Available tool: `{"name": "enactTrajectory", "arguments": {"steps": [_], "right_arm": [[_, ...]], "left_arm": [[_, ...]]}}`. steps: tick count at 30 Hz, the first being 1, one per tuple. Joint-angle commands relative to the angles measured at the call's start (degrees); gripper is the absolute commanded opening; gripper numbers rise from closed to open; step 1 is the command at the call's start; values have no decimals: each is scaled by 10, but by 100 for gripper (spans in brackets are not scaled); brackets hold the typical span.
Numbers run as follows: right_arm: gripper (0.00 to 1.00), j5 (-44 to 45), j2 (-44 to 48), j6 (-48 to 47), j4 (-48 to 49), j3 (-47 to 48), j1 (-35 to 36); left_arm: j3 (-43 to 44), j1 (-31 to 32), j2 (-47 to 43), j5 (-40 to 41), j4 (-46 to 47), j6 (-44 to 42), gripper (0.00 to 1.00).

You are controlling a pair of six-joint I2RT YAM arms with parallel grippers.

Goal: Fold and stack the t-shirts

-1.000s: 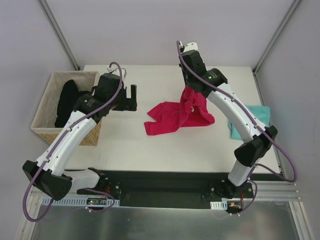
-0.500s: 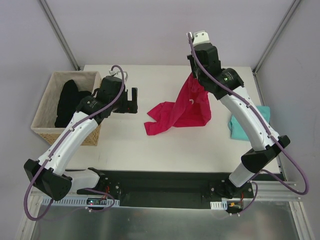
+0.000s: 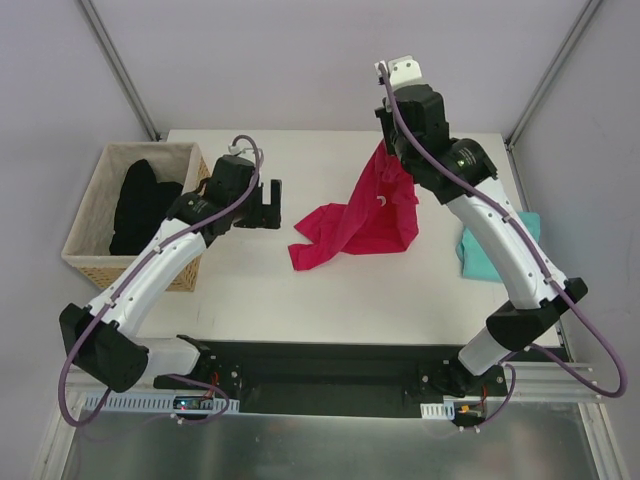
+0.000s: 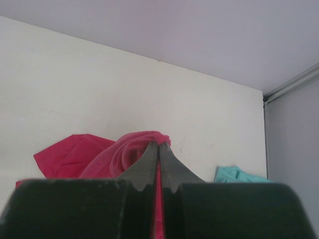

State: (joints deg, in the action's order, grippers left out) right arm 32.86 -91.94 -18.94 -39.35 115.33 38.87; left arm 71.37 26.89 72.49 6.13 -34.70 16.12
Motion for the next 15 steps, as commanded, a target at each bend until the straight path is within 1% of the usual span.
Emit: {"name": "enactTrajectory", "arguments": {"steps": [1, 8, 15], "right_arm": [[1, -2, 44, -21, 29, 34, 5], [1, 9, 65, -27, 41, 7, 4], [1, 6, 72, -27, 42, -12, 4]], "left_arm": [[-12, -6, 30, -33, 33, 10, 92], [-19, -6, 65, -73, 54, 17, 91], [-22, -6, 112, -96, 66, 17, 89]]}}
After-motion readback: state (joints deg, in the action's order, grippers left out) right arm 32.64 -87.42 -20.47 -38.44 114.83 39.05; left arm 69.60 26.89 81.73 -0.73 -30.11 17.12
